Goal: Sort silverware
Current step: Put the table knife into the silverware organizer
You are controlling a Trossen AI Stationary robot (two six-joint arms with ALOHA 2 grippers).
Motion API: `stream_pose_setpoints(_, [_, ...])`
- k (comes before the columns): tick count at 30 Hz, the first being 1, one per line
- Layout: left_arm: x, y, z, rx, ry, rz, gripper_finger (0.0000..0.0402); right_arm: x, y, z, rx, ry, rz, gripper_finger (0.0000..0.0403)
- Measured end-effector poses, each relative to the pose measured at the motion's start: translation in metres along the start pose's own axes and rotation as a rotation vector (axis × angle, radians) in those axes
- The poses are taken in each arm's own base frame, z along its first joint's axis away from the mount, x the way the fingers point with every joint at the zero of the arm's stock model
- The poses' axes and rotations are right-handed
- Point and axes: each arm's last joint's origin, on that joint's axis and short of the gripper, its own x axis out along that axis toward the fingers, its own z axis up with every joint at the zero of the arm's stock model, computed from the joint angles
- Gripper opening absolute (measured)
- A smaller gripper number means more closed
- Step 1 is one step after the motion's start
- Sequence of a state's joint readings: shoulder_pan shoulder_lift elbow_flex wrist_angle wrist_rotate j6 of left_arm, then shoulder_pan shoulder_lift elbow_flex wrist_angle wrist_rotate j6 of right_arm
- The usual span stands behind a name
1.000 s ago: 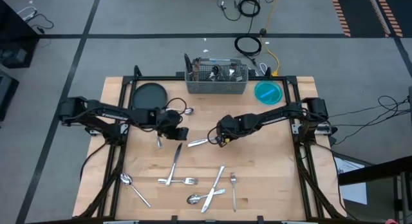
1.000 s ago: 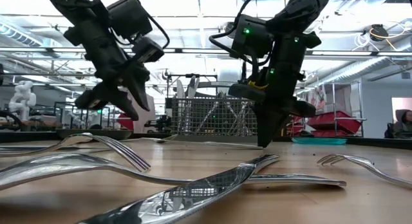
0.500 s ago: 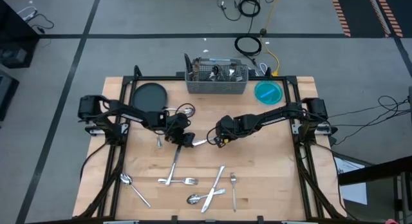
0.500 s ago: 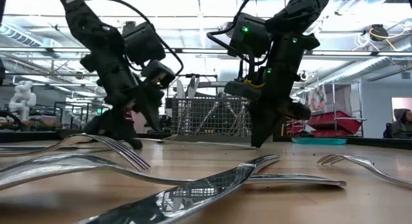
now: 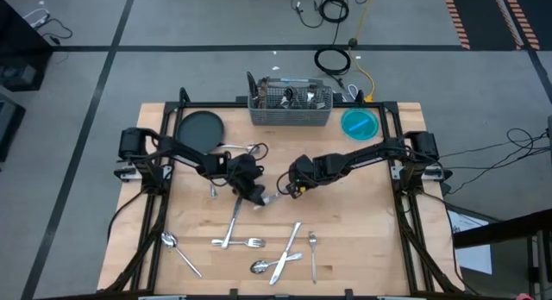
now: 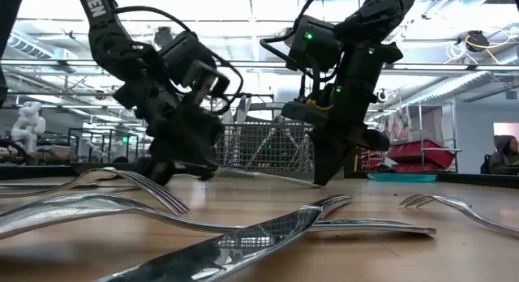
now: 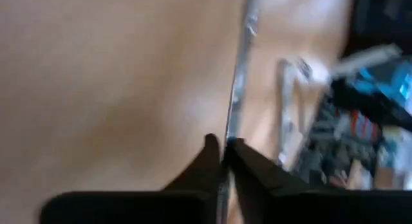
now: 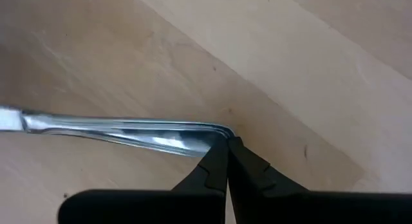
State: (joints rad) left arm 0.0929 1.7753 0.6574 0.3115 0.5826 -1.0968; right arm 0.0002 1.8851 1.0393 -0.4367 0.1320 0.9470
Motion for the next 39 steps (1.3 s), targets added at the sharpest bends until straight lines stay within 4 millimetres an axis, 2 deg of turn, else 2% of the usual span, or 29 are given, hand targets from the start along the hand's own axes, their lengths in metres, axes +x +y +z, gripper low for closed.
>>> stream_pose_setpoints(2, [0.0,-0.003,0.001,0.051,0.003,-0.042,0.0015,0.0,0.0,-0.001,0.0,0.005,-0.002,0.0])
stream_pose_setpoints(7, [0.0,-0.004,0.001,0.066,0.003,-0.055,0.0006,-0.001,0.0,0.0,0.008,-0.01,-0.007,0.0])
stream_pose_setpoints(11, [-0.008,-0.012,0.003,0.075,-0.065,-0.06,0.0004,-0.016,-0.003,0.005,0.024,-0.123,-0.034,0.0])
stream_pose_setpoints(13, [-0.013,-0.015,0.005,0.072,-0.085,-0.072,0.0004,-0.03,-0.005,0.007,0.026,-0.165,-0.04,0.0])
stream_pose_setpoints(16, [-0.024,-0.024,0.007,0.057,-0.116,-0.114,0.0003,-0.063,-0.007,0.015,0.049,-0.265,-0.003,0.0])
stream_pose_setpoints(22, [-0.05,-0.045,0.007,0.098,-0.187,-0.2,0.0003,-0.121,-0.022,0.018,0.04,-0.438,0.002,0.0])
stream_pose_setpoints(25, [-0.064,-0.056,0.007,0.086,-0.224,-0.248,0.0003,-0.143,-0.027,0.02,-0.118,-0.534,-0.025,0.0])
stream_pose_setpoints(29, [-0.084,-0.074,0.008,0.074,-0.27,-0.322,0.0003,-0.169,-0.023,0.023,-0.501,-0.67,-0.027,0.0])
stream_pose_setpoints(32, [-0.1,-0.089,0.01,0.079,-0.31,-0.381,0.0003,-0.187,-0.016,0.026,-0.715,-0.746,-0.055,0.0007])
stream_pose_setpoints(35, [-0.113,-0.103,0.013,0.084,-0.337,-0.431,0.0003,-0.202,-0.005,0.033,-0.871,-0.792,-0.115,0.0037])
stream_pose_setpoints(39, [-0.123,-0.114,0.017,0.057,-0.346,-0.475,0.0003,-0.211,0.017,0.045,-1.099,-0.815,-0.2,0.0104])
